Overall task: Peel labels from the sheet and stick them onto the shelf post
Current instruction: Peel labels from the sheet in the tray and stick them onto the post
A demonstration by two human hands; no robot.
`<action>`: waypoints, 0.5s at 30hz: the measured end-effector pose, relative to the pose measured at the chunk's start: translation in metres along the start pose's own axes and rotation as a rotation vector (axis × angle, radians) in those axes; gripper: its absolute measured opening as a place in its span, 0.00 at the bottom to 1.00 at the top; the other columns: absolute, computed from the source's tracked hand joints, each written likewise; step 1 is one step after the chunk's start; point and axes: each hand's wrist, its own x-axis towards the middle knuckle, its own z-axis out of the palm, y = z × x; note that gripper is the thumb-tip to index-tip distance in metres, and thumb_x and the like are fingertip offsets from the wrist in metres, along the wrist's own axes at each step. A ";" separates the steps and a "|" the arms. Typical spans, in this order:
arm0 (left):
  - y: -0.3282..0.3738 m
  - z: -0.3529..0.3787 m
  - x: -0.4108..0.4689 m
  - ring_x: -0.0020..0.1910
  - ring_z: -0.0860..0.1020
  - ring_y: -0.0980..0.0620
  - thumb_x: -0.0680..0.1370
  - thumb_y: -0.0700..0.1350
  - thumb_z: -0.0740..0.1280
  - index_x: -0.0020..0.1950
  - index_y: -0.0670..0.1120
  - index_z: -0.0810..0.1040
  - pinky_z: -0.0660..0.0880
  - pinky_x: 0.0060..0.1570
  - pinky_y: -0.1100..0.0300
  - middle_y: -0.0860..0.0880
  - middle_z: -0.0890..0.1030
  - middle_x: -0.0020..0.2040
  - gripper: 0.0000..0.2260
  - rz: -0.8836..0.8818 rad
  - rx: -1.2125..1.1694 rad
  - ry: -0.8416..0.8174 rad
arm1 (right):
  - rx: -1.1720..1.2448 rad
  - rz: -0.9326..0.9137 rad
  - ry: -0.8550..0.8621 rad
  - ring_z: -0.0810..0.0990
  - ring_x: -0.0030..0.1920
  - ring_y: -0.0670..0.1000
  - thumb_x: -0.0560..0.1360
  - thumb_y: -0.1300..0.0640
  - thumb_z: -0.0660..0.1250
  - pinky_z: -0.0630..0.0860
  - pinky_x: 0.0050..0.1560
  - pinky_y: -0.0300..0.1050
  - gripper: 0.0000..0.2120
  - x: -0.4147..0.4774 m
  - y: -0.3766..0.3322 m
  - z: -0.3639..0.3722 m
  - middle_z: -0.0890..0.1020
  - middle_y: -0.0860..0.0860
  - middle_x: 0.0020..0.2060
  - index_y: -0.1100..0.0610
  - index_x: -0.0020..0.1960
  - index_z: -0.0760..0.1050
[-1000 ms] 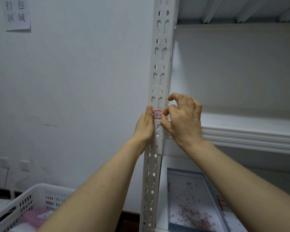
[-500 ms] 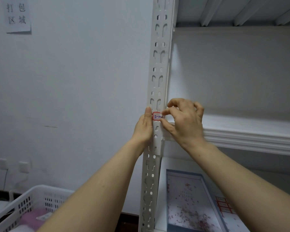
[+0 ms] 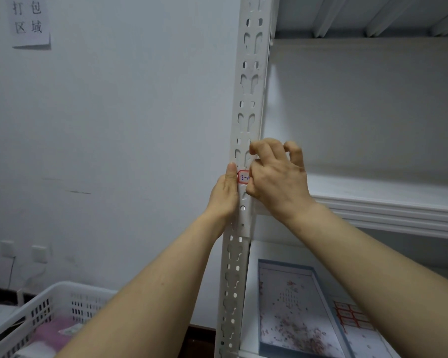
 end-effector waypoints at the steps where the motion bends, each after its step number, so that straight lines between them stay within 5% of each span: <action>1: 0.000 0.000 0.000 0.41 0.78 0.58 0.82 0.57 0.45 0.49 0.43 0.79 0.72 0.39 0.72 0.49 0.82 0.44 0.28 -0.006 -0.003 0.000 | -0.004 -0.002 -0.015 0.68 0.52 0.51 0.51 0.59 0.75 0.59 0.53 0.47 0.10 0.000 0.000 0.000 0.81 0.51 0.46 0.58 0.28 0.75; 5: 0.002 0.000 -0.002 0.40 0.77 0.61 0.82 0.57 0.45 0.48 0.46 0.79 0.72 0.38 0.74 0.51 0.81 0.42 0.26 -0.013 -0.008 0.010 | -0.020 0.000 -0.039 0.67 0.53 0.52 0.51 0.58 0.75 0.59 0.53 0.48 0.11 -0.002 0.000 0.001 0.81 0.53 0.47 0.59 0.30 0.75; 10: 0.004 0.000 -0.003 0.49 0.79 0.53 0.82 0.58 0.45 0.49 0.47 0.79 0.73 0.53 0.60 0.46 0.82 0.50 0.26 -0.029 0.032 0.017 | -0.027 0.036 -0.029 0.68 0.52 0.52 0.59 0.56 0.63 0.60 0.53 0.48 0.06 -0.007 0.000 0.003 0.80 0.52 0.45 0.58 0.31 0.75; 15: 0.005 0.002 -0.004 0.52 0.79 0.50 0.81 0.60 0.45 0.46 0.52 0.78 0.74 0.56 0.57 0.47 0.83 0.51 0.25 -0.050 0.033 0.004 | 0.037 0.138 -0.045 0.69 0.50 0.52 0.62 0.55 0.57 0.59 0.51 0.47 0.11 -0.015 0.006 -0.003 0.80 0.54 0.43 0.58 0.31 0.75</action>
